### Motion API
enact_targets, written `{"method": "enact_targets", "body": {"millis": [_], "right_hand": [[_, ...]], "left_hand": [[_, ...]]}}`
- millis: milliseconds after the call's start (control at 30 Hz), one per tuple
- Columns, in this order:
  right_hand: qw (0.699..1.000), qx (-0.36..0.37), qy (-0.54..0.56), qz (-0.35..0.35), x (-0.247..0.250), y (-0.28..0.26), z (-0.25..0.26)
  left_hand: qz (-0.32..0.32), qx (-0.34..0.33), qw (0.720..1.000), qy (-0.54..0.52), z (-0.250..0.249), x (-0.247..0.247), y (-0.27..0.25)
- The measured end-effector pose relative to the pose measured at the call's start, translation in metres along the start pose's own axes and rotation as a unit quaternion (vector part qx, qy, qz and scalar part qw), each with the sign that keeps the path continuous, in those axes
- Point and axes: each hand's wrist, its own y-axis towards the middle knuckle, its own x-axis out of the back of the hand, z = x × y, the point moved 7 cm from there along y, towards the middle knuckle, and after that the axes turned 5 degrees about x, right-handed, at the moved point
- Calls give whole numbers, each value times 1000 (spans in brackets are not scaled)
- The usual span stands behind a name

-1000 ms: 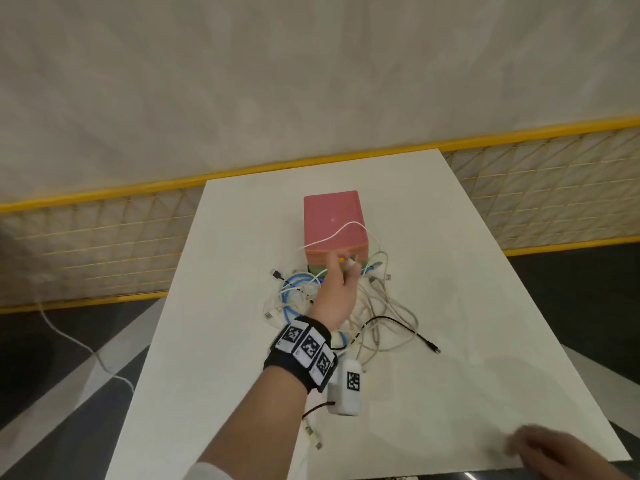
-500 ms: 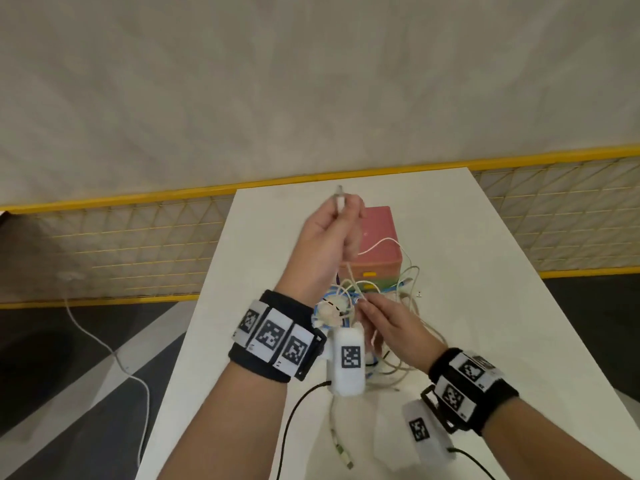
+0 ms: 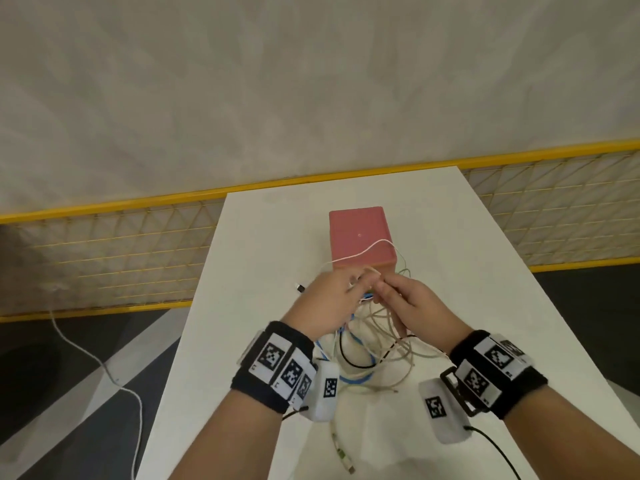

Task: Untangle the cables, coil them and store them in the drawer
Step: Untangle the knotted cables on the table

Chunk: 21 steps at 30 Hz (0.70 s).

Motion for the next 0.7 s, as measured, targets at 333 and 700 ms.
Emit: {"method": "enact_targets", "body": {"millis": [333, 700], "right_hand": [[993, -93, -62, 26, 3, -18, -57], [981, 57, -173, 60, 8, -9, 4]], "left_hand": [[-289, 9, 956, 55, -6, 121, -1], [35, -41, 992, 117, -6, -21, 1]]}}
